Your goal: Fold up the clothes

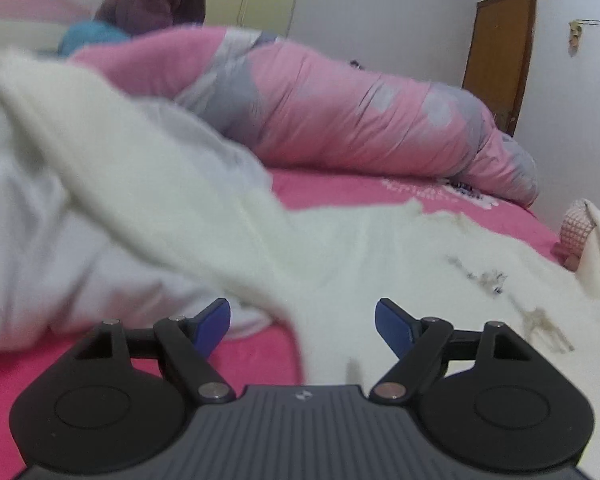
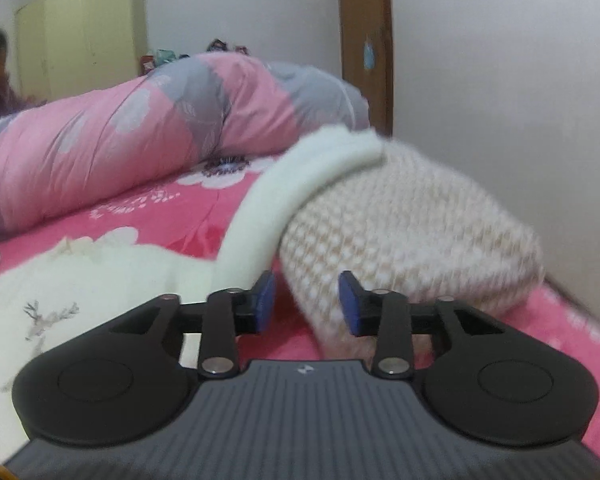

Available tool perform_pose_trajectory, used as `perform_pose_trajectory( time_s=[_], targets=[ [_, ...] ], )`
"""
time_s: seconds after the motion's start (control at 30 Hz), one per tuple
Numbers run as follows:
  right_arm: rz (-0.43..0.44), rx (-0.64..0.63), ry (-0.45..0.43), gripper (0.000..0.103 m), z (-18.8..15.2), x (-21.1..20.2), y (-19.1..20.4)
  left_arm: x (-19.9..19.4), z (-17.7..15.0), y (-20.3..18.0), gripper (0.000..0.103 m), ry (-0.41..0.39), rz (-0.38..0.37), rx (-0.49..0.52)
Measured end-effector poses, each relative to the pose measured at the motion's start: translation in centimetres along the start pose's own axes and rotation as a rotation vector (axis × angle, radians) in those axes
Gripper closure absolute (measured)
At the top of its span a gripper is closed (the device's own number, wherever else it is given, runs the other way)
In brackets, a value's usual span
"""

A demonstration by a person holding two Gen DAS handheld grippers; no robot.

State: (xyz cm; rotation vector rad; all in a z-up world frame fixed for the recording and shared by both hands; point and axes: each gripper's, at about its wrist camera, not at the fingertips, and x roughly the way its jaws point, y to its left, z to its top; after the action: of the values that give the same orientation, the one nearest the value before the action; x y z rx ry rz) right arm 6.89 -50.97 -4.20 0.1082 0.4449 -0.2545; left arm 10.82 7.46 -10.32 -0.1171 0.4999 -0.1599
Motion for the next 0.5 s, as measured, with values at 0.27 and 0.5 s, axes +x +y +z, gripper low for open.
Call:
perform_pose_trajectory(
  time_s=[0.27,0.5],
  targets=[
    [-0.025,-0.196,-0.07,0.042,6.1,5.5,3.1,0.1,-0.8,-8.3,0.019,0.067,-0.1,0.197],
    [-0.107,-0.216,0.056,0.039,12.2,16.1,4.5,2.9,-4.2,-11.3,0.019,0.161,-0.122,0.274]
  ],
)
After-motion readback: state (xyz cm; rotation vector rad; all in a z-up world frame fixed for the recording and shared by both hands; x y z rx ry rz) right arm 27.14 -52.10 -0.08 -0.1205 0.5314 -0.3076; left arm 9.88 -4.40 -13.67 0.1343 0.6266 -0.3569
